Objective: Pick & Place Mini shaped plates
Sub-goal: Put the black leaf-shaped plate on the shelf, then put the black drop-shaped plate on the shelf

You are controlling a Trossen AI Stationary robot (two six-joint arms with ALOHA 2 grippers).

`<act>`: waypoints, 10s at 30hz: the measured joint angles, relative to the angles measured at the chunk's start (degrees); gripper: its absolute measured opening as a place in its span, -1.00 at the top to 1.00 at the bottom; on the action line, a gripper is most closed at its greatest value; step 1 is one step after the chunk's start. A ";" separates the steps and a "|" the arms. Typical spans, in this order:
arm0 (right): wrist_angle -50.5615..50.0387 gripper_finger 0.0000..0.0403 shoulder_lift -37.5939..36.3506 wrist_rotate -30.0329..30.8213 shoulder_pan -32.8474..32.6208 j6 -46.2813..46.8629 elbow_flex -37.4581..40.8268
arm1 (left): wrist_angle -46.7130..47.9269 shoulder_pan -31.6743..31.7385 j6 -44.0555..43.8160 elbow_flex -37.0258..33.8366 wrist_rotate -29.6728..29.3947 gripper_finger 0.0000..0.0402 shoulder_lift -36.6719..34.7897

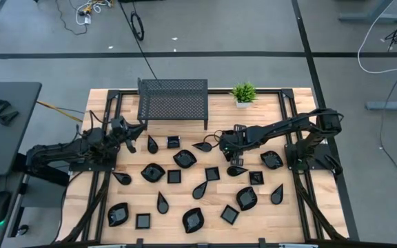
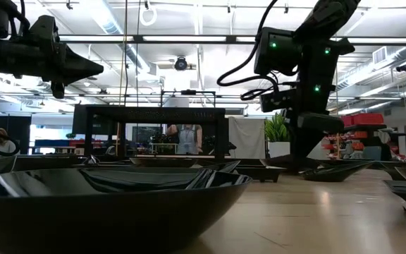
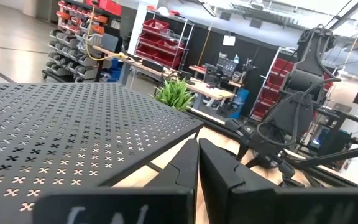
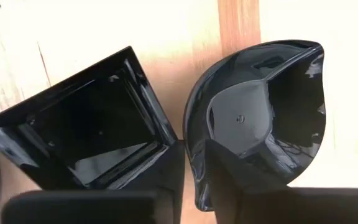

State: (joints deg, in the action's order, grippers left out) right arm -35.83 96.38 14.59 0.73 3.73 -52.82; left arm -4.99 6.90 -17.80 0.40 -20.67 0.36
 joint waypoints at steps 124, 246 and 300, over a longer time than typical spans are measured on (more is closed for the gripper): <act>25.19 0.63 13.42 6.16 -16.01 10.30 -27.08 | 28.27 -20.16 5.58 22.67 16.46 0.92 32.92; 14.34 0.69 6.70 7.04 -16.69 -0.77 -26.66 | 37.67 -21.46 -45.91 46.25 6.52 0.97 64.00; 30.56 0.69 6.80 7.02 -19.26 1.32 -17.94 | 41.41 42.18 -4.14 63.58 5.97 0.95 80.30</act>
State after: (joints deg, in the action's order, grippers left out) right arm -5.28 103.18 21.61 -18.52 5.05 -70.76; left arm 36.42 49.08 -21.95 63.99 -14.70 80.66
